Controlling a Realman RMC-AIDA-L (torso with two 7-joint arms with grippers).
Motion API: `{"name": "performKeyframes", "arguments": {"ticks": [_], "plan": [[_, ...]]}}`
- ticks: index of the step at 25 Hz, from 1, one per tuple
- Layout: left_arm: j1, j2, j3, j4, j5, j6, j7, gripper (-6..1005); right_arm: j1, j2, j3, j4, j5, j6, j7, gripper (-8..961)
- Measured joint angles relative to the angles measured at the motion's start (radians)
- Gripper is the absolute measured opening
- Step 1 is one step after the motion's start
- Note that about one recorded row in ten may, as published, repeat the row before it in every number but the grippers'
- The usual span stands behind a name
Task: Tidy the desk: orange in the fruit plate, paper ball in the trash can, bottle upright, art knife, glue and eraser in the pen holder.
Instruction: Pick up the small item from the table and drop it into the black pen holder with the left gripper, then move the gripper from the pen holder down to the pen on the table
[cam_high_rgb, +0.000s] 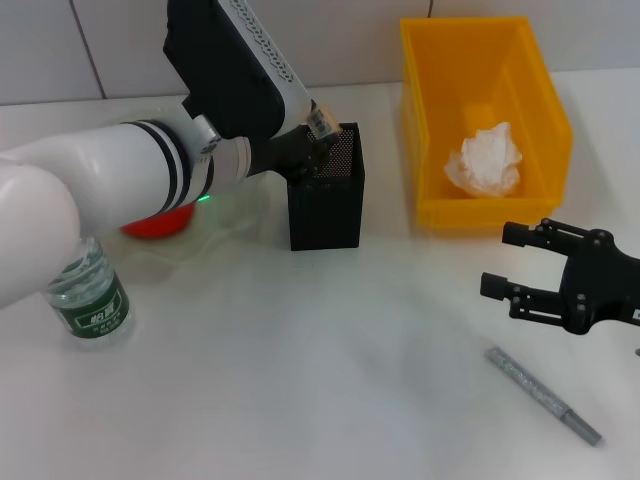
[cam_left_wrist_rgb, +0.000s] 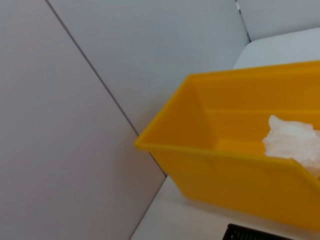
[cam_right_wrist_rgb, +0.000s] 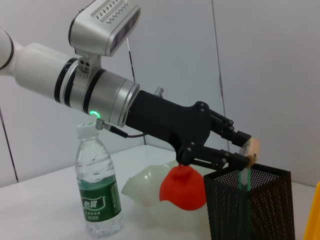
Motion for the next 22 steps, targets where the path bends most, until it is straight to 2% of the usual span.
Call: {"name": "performKeyframes", "arguments": {"ticks": [12, 20, 21, 22], "plan": [[0.013, 0.004, 0.014, 0.005, 0.007, 0.012, 0.000, 466, 0.005, 0.000, 0.000, -0.001, 0.000, 0.003, 0.001, 761], [0.044, 0.006, 0.021, 0.076, 0.001, 0.023, 0.000, 778, 0.005, 0.000, 0.002, -0.004, 0.000, 0.001, 0.003, 762], [0.075, 0.007, 0.029, 0.144, 0.001, 0.038, 0.005, 818, 0.005, 0.000, 0.002, -0.004, 0.000, 0.001, 0.003, 762], [0.075, 0.007, 0.029, 0.144, 0.001, 0.038, 0.005, 818, 0.005, 0.000, 0.002, -0.004, 0.000, 0.001, 0.003, 761]]}}
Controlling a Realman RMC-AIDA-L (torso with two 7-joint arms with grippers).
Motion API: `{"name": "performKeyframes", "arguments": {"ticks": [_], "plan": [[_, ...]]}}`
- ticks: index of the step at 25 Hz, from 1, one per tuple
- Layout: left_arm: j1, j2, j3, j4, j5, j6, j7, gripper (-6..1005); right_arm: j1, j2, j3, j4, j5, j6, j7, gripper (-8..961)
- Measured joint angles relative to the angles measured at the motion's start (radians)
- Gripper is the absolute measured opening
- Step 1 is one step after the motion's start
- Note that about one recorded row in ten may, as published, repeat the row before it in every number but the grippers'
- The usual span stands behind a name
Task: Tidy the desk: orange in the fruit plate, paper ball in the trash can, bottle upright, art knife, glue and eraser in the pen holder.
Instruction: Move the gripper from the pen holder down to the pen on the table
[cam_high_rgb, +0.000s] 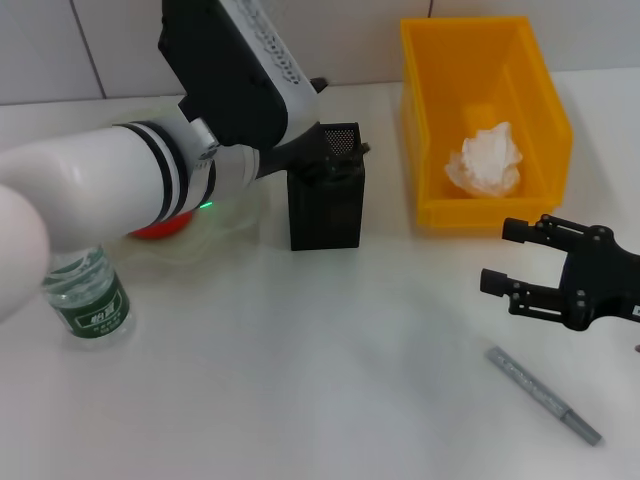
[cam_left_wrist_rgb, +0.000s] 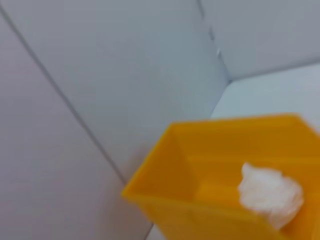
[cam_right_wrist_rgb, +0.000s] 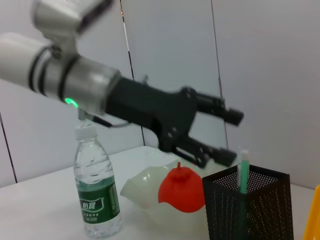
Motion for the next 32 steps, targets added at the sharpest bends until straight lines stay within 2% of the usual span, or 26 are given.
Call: {"name": "performKeyframes", "arguments": {"ticks": [1, 4, 5, 7, 8, 9, 11, 12, 14, 16, 17, 18, 21, 22, 24, 27, 32], "plan": [[0.032, 0.001, 0.004, 0.073, -0.002, 0.027, 0.015, 818, 0.000, 0.000, 0.000, 0.000, 0.000, 0.000, 0.000, 761], [0.032, 0.001, 0.004, 0.073, -0.002, 0.027, 0.015, 818, 0.000, 0.000, 0.004, -0.001, 0.000, -0.001, 0.000, 761], [0.081, 0.001, 0.007, 0.175, -0.021, 0.064, 0.034, 818, 0.000, 0.000, 0.007, -0.002, 0.000, -0.002, 0.000, 761], [0.081, 0.001, 0.007, 0.175, -0.021, 0.064, 0.034, 818, -0.001, 0.000, 0.011, -0.003, 0.000, -0.005, 0.000, 761], [0.191, 0.003, -0.008, 0.311, -0.153, 0.099, 0.136, 818, -0.003, 0.000, 0.011, -0.005, 0.000, -0.014, 0.000, 761], [0.227, 0.004, -0.027, 0.336, -0.215, 0.108, 0.186, 818, -0.003, 0.000, 0.011, -0.005, 0.000, -0.014, 0.000, 761], [0.227, 0.004, -0.027, 0.336, -0.215, 0.108, 0.186, 818, -0.006, 0.000, 0.012, -0.014, 0.000, -0.028, 0.000, 761], [0.282, 0.005, -0.087, 0.350, -0.350, 0.147, 0.295, 818, -0.008, -0.001, 0.013, -0.020, 0.000, -0.035, 0.000, 761], [0.303, 0.005, -0.146, 0.328, -0.463, 0.203, 0.385, 818, -0.013, -0.001, 0.021, -0.036, 0.000, -0.055, 0.000, 761], [0.303, 0.005, -0.146, 0.328, -0.463, 0.203, 0.385, 818, -0.017, -0.001, 0.045, -0.050, 0.000, -0.086, 0.001, 761], [0.312, 0.005, -0.176, 0.309, -0.527, 0.236, 0.437, 818, -0.019, -0.002, 0.059, -0.057, 0.000, -0.102, 0.003, 761], [0.324, 0.005, -0.241, 0.235, -0.688, 0.327, 0.577, 818, -0.020, -0.004, 0.081, -0.073, 0.000, -0.129, 0.015, 761], [0.326, 0.004, -0.269, 0.188, -0.765, 0.370, 0.651, 818, -0.024, -0.007, 0.091, -0.097, -0.002, -0.148, 0.036, 761], [0.327, 0.003, -0.305, 0.120, -0.861, 0.436, 0.740, 818, -0.027, -0.007, 0.092, -0.111, -0.003, -0.154, 0.046, 761], [0.328, 0.003, -0.342, 0.056, -0.955, 0.511, 0.824, 818, -0.031, -0.007, 0.092, -0.138, -0.006, -0.161, 0.066, 761], [0.330, 0.003, -0.400, -0.031, -1.052, 0.597, 0.915, 818, -0.034, -0.004, 0.091, -0.172, -0.007, -0.171, 0.097, 761], [0.340, 0.002, -0.470, -0.141, -1.097, 0.691, 1.006, 818, -0.032, -0.002, 0.081, -0.242, -0.009, -0.176, 0.186, 762]]}}
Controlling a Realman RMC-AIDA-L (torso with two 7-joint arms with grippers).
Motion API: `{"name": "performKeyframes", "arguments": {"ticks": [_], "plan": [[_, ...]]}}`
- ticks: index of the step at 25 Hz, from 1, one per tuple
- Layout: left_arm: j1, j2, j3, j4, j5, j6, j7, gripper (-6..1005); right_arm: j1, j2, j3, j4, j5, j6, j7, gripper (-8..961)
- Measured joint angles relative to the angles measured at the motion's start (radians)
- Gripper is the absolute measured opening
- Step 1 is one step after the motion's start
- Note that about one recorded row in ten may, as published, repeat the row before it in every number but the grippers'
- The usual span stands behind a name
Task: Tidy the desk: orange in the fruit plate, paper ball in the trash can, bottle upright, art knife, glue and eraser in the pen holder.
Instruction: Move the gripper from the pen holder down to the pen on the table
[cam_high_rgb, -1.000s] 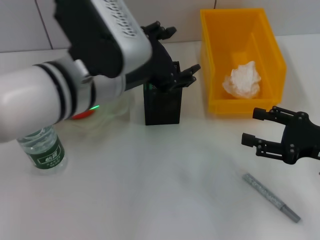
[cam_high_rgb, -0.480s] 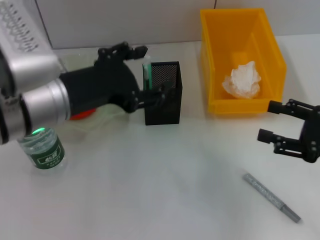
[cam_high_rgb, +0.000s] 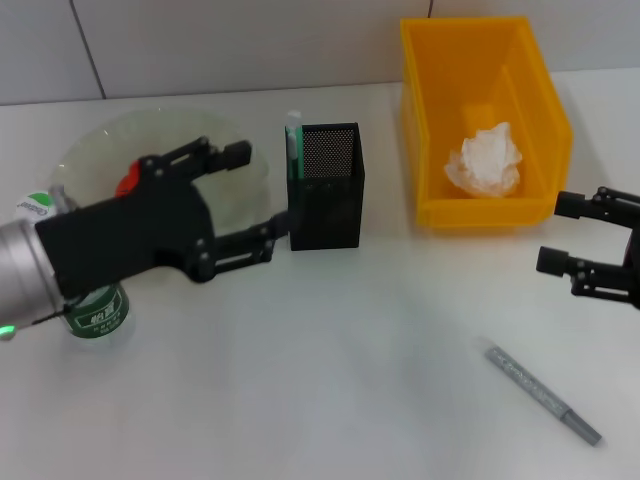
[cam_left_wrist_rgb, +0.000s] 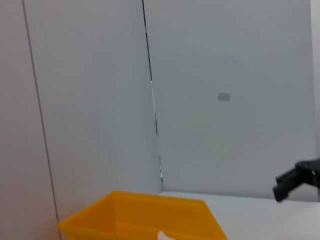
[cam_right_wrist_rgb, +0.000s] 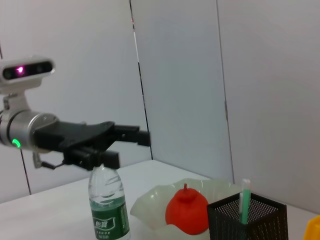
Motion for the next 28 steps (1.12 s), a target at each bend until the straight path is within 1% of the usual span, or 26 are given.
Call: {"name": "performKeyframes", "arguments": {"ticks": [1, 2, 4, 6, 7, 10, 12, 13, 14, 16, 18, 19, 20, 23, 24, 25, 26, 28], "plan": [[0.003, 0.000, -0.005, -0.013, -0.002, 0.010, 0.013, 818, 0.005, 0.000, -0.011, -0.035, -0.002, -0.001, 0.056, 762], [0.003, 0.000, -0.005, -0.013, -0.002, 0.010, 0.013, 818, 0.005, 0.000, -0.011, -0.035, -0.002, -0.001, 0.056, 762], [0.016, -0.001, -0.015, -0.053, -0.010, 0.051, 0.074, 818, 0.010, -0.001, -0.035, -0.072, -0.009, -0.003, 0.122, 762], [0.021, -0.001, -0.016, -0.068, -0.011, 0.068, 0.098, 818, 0.025, 0.000, -0.076, -0.144, -0.043, -0.003, 0.226, 762], [0.021, -0.001, -0.016, -0.068, -0.011, 0.068, 0.098, 818, 0.025, 0.000, -0.076, -0.144, -0.043, -0.003, 0.226, 762], [0.027, -0.001, -0.016, -0.108, -0.012, 0.095, 0.130, 818, 0.045, 0.001, -0.120, -0.239, -0.089, 0.004, 0.378, 762], [0.027, -0.001, -0.016, -0.114, -0.012, 0.095, 0.134, 818, 0.054, 0.000, -0.136, -0.291, -0.110, 0.004, 0.454, 762], [0.027, -0.001, -0.016, -0.114, -0.012, 0.095, 0.134, 818, 0.054, 0.000, -0.136, -0.291, -0.110, 0.004, 0.454, 762], [0.027, -0.001, -0.012, -0.133, -0.012, 0.097, 0.155, 818, 0.063, 0.000, -0.146, -0.355, -0.139, 0.006, 0.524, 762], [0.026, -0.001, -0.010, -0.138, -0.012, 0.098, 0.161, 818, 0.074, 0.001, -0.149, -0.418, -0.183, 0.012, 0.588, 762], [0.024, -0.001, -0.009, -0.147, -0.013, 0.098, 0.167, 818, 0.082, 0.001, -0.149, -0.438, -0.206, 0.013, 0.618, 762], [0.022, -0.001, -0.009, -0.151, -0.013, 0.098, 0.168, 818, 0.103, -0.002, -0.150, -0.470, -0.260, 0.013, 0.676, 762], [0.021, -0.001, -0.009, -0.153, -0.012, 0.098, 0.169, 818, 0.103, -0.002, -0.150, -0.470, -0.260, 0.013, 0.676, 762], [0.019, -0.001, -0.009, -0.157, -0.012, 0.098, 0.171, 818, 0.143, -0.005, -0.153, -0.499, -0.349, 0.005, 0.735, 761], [0.016, -0.001, -0.008, -0.165, -0.011, 0.099, 0.178, 818, 0.167, -0.006, -0.173, -0.514, -0.408, -0.003, 0.767, 761], [0.016, -0.001, -0.008, -0.165, -0.011, 0.099, 0.178, 818, 0.167, -0.006, -0.173, -0.514, -0.408, -0.003, 0.767, 761], [0.016, -0.001, -0.007, -0.167, -0.011, 0.099, 0.181, 818, 0.180, -0.008, -0.210, -0.519, -0.444, -0.008, 0.789, 761], [0.016, -0.001, -0.007, -0.167, -0.011, 0.099, 0.181, 818, 0.185, -0.009, -0.229, -0.520, -0.458, -0.010, 0.796, 761]]}}
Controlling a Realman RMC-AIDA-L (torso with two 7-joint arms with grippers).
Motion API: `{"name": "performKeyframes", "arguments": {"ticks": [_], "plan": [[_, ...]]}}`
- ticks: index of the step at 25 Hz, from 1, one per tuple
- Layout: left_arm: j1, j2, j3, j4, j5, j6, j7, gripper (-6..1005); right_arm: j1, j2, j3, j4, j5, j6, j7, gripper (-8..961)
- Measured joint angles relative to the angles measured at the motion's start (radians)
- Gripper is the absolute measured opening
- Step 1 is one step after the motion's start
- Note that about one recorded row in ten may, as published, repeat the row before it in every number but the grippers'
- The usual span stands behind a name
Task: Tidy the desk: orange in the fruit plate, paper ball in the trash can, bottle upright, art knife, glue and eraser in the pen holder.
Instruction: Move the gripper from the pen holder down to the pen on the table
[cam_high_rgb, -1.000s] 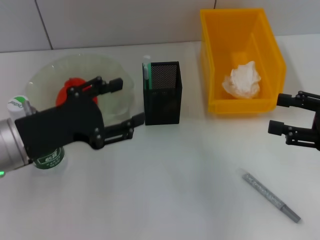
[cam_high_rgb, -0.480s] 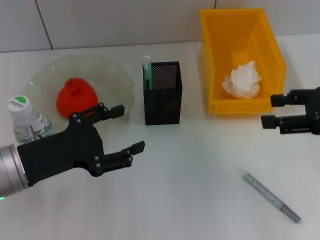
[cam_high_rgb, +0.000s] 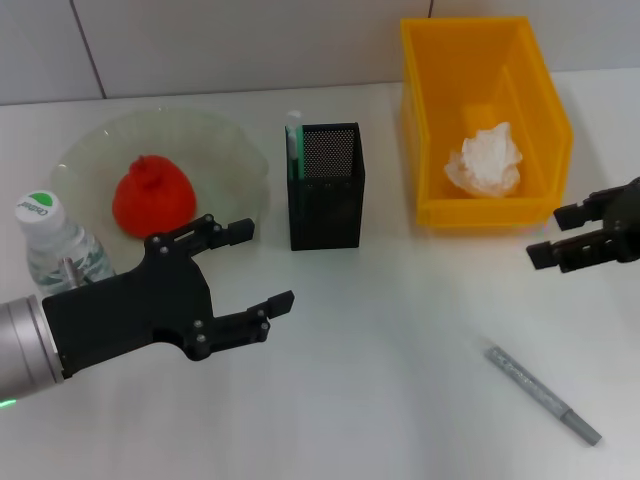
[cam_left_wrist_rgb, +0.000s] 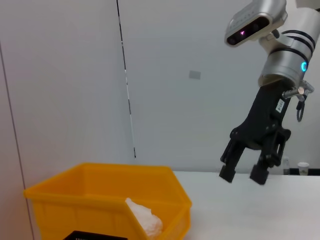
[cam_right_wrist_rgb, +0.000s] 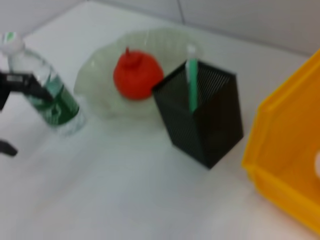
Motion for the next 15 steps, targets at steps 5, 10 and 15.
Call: {"name": "performKeyframes", "arguments": {"ticks": [5, 10, 15], "plan": [[-0.002, -0.001, 0.010, -0.006, 0.000, 0.001, 0.001, 818, 0.019, 0.001, -0.069, 0.001, -0.055, 0.004, 0.037, 761], [-0.002, -0.001, 0.017, -0.009, -0.001, 0.002, 0.003, 818, 0.050, 0.006, -0.127, 0.039, -0.142, -0.002, 0.071, 761], [-0.005, -0.001, 0.025, -0.010, 0.000, 0.002, 0.004, 818, 0.056, 0.008, -0.200, 0.047, -0.162, -0.014, 0.124, 761]]}}
